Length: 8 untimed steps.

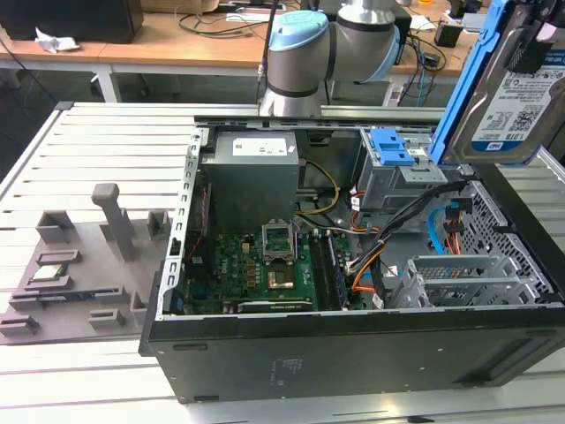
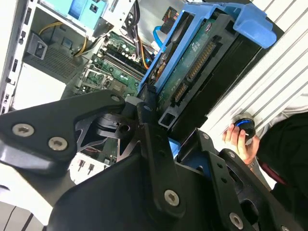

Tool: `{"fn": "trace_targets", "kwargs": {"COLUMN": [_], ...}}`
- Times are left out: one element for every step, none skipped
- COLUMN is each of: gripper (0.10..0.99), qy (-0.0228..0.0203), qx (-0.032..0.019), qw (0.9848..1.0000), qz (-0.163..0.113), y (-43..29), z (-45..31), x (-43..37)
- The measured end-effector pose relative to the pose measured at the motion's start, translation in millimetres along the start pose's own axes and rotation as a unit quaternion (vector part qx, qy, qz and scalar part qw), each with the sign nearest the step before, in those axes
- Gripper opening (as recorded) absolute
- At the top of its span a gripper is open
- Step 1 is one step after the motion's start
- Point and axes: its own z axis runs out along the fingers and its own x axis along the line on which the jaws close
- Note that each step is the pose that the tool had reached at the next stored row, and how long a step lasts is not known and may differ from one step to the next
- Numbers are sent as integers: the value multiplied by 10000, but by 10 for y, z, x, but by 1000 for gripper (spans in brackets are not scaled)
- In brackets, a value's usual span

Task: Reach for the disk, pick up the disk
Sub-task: 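Pick up the disk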

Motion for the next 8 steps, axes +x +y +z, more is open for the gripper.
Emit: {"fn": "trace_targets", "kwargs": {"gripper": [365, 365, 365, 365, 365, 365, 365, 365], "qy": [1, 1, 1, 2, 1, 2, 3, 3], "qx": [0, 0, 0, 0, 0, 0, 0, 0], "qw": [10000, 10000, 10000, 10000, 10000, 10000, 10000, 10000], "qz": [0, 0, 0, 0, 0, 0, 0, 0], "y": [1, 3, 4, 5, 6, 7, 8, 9], "z": [1, 2, 3, 4, 5, 5, 6, 7], "x": [29, 62, 91, 113, 132, 153, 172, 210]}}
